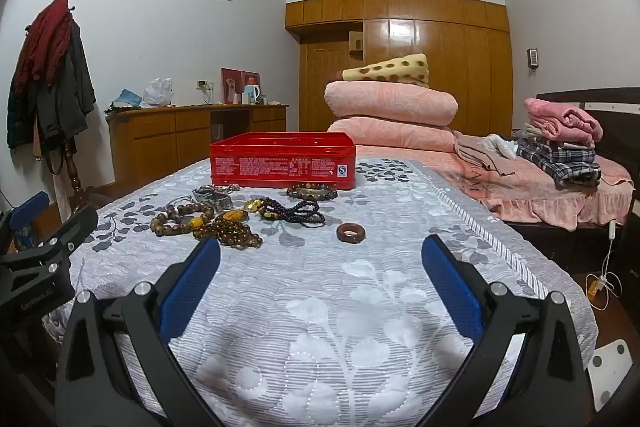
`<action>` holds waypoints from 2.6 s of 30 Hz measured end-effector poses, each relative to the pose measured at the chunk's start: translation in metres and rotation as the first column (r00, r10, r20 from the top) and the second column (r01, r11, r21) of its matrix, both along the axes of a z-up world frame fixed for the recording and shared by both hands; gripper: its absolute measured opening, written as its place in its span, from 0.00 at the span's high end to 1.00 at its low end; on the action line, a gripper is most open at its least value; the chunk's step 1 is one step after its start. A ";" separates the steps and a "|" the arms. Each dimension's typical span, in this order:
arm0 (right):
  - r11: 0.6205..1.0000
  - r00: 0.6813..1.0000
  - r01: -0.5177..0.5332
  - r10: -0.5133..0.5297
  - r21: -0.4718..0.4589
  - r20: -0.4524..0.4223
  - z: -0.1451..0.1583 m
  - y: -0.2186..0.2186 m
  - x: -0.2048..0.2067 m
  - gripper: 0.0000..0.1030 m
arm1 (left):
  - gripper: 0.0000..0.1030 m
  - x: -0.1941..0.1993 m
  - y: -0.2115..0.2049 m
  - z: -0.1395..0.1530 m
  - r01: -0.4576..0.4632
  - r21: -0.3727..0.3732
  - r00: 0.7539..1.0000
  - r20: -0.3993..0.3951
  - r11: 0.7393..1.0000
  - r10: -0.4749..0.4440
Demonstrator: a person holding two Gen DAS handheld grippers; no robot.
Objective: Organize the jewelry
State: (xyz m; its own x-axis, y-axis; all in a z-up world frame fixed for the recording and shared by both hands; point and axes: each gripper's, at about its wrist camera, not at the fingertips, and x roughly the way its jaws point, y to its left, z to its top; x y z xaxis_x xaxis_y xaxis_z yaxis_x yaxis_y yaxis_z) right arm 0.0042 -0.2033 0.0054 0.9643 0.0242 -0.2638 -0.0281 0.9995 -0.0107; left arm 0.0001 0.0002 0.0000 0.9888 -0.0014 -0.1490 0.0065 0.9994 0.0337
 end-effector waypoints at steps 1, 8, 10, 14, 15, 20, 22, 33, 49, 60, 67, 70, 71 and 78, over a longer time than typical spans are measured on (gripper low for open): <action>1.000 1.000 0.000 0.000 -0.001 0.001 0.000 0.000 0.000 0.05 | 0.06 0.000 0.000 0.000 0.001 0.000 1.000 0.000 1.000 -0.001; 1.000 1.000 0.001 -0.001 -0.006 0.003 0.000 0.000 0.000 0.05 | 0.06 0.000 0.006 0.001 0.005 -0.010 1.000 -0.001 1.000 -0.005; 1.000 1.000 0.000 0.000 -0.005 0.003 0.000 0.000 0.000 0.05 | 0.06 0.000 0.001 0.000 -0.002 0.003 1.000 -0.002 1.000 0.002; 1.000 1.000 0.001 -0.001 -0.005 0.003 0.000 0.000 0.000 0.05 | 0.06 0.000 0.001 0.000 -0.003 0.003 1.000 -0.002 1.000 0.003; 1.000 1.000 0.001 -0.001 -0.004 0.003 0.000 0.000 0.000 0.05 | 0.06 0.000 0.001 0.000 -0.004 0.004 1.000 -0.002 1.000 0.004; 1.000 1.000 0.001 -0.001 -0.004 0.003 0.000 0.000 0.000 0.05 | 0.06 0.000 0.001 0.000 -0.004 0.004 1.000 -0.002 1.000 0.004; 1.000 1.000 0.001 -0.001 -0.004 0.002 0.000 0.000 0.000 0.05 | 0.06 0.000 0.001 0.000 -0.004 0.003 1.000 -0.003 1.000 0.004; 1.000 1.000 0.001 -0.001 -0.004 0.001 0.000 0.000 0.000 0.05 | 0.06 0.000 0.001 0.000 -0.004 0.004 1.000 -0.003 1.000 0.004; 1.000 1.000 0.001 -0.001 -0.004 0.000 0.000 -0.001 0.000 0.05 | 0.06 0.000 0.001 0.000 -0.005 0.002 1.000 -0.003 1.000 0.005; 1.000 1.000 0.001 -0.001 -0.003 0.000 0.000 -0.001 0.000 0.05 | 0.06 -0.001 0.003 -0.001 -0.005 0.002 1.000 -0.004 1.000 0.005; 1.000 1.000 0.001 -0.001 -0.003 -0.001 0.000 -0.001 0.000 0.05 | 0.06 -0.001 0.003 -0.001 -0.004 0.003 1.000 -0.004 1.000 0.004; 1.000 1.000 0.001 -0.001 -0.003 -0.001 0.000 -0.001 0.000 0.05 | 0.06 -0.001 0.003 -0.001 -0.005 0.002 1.000 -0.004 1.000 0.005; 1.000 1.000 0.001 -0.001 -0.003 -0.001 0.000 -0.001 0.000 0.05 | 0.06 -0.001 0.003 -0.001 -0.005 0.002 1.000 -0.005 1.000 0.005; 1.000 1.000 0.001 -0.001 -0.003 -0.002 0.000 -0.001 0.000 0.05 | 0.06 0.000 0.003 -0.001 -0.005 0.002 1.000 -0.004 1.000 0.005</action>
State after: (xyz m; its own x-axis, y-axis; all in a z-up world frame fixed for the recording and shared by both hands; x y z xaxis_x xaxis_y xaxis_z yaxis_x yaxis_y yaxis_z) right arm 0.0045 -0.2038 0.0055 0.9639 0.0224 -0.2654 -0.0269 0.9995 -0.0135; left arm -0.0004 0.0032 -0.0008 0.9882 0.0035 -0.1534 0.0019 0.9994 0.0352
